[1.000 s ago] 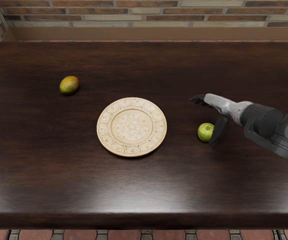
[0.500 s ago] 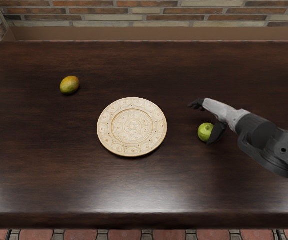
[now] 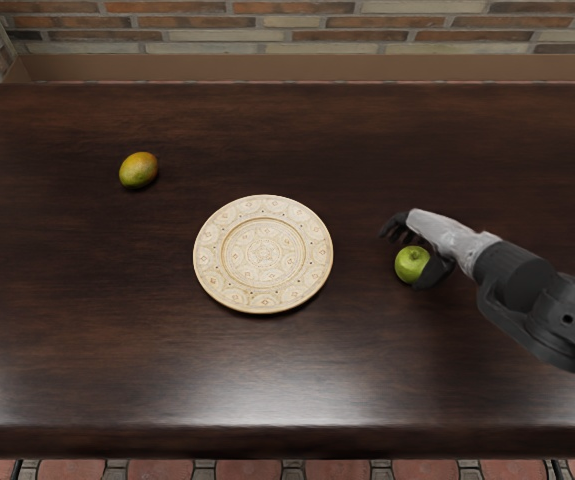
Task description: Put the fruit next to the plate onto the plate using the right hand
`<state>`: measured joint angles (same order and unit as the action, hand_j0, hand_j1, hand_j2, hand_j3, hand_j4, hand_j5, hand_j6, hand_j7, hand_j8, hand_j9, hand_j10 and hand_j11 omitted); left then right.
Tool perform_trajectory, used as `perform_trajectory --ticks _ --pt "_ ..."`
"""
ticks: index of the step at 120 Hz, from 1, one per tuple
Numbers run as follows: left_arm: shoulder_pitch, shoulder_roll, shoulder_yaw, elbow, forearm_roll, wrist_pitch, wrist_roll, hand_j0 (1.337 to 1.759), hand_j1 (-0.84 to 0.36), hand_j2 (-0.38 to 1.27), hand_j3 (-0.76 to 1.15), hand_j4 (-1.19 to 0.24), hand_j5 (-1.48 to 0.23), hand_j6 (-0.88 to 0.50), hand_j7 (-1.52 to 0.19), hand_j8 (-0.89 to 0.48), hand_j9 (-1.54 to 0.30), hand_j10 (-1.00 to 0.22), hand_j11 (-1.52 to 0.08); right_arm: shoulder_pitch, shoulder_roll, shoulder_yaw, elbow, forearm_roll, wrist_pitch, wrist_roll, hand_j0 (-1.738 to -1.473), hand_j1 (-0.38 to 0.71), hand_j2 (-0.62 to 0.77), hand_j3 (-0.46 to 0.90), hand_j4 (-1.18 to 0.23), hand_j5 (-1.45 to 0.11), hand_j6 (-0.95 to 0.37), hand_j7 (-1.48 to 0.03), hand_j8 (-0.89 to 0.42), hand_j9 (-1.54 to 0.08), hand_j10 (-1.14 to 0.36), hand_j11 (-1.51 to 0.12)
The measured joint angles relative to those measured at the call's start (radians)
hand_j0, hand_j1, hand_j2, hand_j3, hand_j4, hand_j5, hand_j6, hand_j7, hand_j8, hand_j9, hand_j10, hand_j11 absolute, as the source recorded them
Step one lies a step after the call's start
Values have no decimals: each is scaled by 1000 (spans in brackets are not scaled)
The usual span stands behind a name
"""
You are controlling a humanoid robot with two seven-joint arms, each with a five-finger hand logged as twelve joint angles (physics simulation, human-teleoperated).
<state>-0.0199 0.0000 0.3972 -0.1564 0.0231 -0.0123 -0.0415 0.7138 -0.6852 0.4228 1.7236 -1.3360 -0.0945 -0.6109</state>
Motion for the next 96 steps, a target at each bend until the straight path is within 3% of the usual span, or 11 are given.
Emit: perform_trajectory --ticks 54,68,79,85,96 --pt "0 0 0 0 0 0 0 1658 69 47 0 -234 -304 -234 -304 -234 -304 -233 -304 -10 6 -8 -11 -23 -1 0 -1657 248 -84 0 -524 -609 -507 -640 -442 -641 -464 -647" --pt "0 0 0 0 0 0 0 1658 69 47 0 -233 -304 -233 -304 -233 -304 -233 -304 -11 7 -16 -18 -37 0 0 -1652 265 -16 0 -544 -648 -533 -670 -414 -699 -448 -705" --pt "0 0 0 0 0 0 0 1658 69 47 0 -233 -304 -233 -304 -233 -304 -233 -304 -12 8 -21 -24 -41 0 0 -1648 342 53 -1 -563 -691 -525 -703 -362 -745 -423 -756" --pt "0 0 -1 0 0 0 0 1658 68 47 -1 -233 -304 -233 -304 -233 -304 -233 -304 -13 8 -24 -26 -44 -1 0 -1646 370 245 -2 -584 -705 -520 -723 -362 -761 -424 -775" --pt "0 0 0 0 0 0 0 1658 68 47 -1 -233 -304 -233 -304 -233 -304 -233 -304 -16 9 -27 -32 -47 -3 1 -1645 318 159 -2 -625 -723 -532 -760 -338 -780 -457 -803"
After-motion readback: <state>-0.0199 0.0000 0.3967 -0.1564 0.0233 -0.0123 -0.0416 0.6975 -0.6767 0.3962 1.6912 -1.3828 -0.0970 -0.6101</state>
